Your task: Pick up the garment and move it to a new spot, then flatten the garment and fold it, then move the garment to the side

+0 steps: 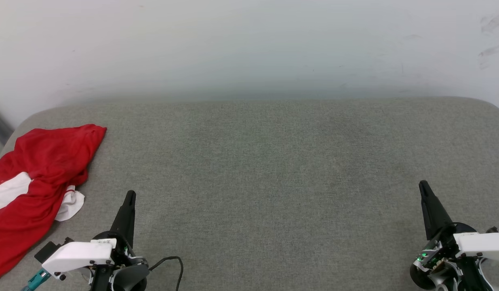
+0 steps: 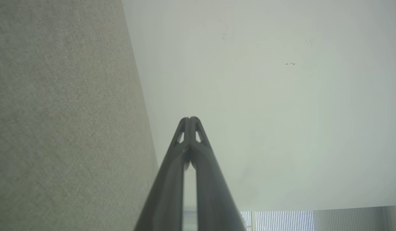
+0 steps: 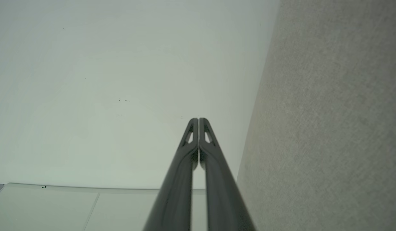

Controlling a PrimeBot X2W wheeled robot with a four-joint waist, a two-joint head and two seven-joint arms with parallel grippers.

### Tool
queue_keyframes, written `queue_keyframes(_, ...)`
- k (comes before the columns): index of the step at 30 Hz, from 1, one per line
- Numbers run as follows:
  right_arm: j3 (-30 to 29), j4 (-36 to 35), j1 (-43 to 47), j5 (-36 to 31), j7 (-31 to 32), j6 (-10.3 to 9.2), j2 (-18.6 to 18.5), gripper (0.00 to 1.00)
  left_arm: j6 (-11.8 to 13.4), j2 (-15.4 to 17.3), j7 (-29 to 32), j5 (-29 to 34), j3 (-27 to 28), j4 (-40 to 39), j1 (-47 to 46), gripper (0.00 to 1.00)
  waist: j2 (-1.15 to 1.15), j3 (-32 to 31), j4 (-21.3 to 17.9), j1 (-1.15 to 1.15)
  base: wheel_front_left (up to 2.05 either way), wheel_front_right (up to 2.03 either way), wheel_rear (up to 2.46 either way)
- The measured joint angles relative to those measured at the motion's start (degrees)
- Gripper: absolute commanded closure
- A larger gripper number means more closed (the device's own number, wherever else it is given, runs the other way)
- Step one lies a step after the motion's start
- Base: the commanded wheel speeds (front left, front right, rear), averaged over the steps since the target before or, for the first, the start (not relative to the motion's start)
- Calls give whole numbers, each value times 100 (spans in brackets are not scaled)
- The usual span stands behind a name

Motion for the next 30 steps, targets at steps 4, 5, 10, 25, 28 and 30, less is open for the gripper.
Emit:
queue_keyframes(4, 0, 0, 0, 0, 0, 0, 0, 100, 0, 0, 0, 0, 0, 0, 0, 100, 0, 0, 0, 0, 0, 0, 0)
queue_keyframes(5, 0, 0, 0, -1, 0, 0, 0, 100, 0, 0, 0, 0, 0, 0, 0, 100, 0, 0, 0, 0, 0, 0, 0)
queue_keyframes(10, 0, 0, 0, 0, 0, 0, 0, 100, 0, 0, 0, 0, 0, -1, 0, 100, 0, 0, 0, 0, 0, 0, 0)
queue_keyframes(25, 0, 0, 0, 0, 0, 0, 0, 100, 0, 0, 0, 0, 0, -1, 0, 100, 0, 0, 0, 0, 0, 0, 0)
queue_keyframes(28, 0, 0, 0, 0, 0, 0, 0, 100, 0, 0, 0, 0, 0, -1, 0, 100, 0, 0, 0, 1, 0, 0, 0)
queue_keyframes(30, 0, 0, 0, 0, 0, 0, 0, 100, 0, 0, 0, 0, 0, -1, 0, 100, 0, 0, 0, 0, 0, 0, 0)
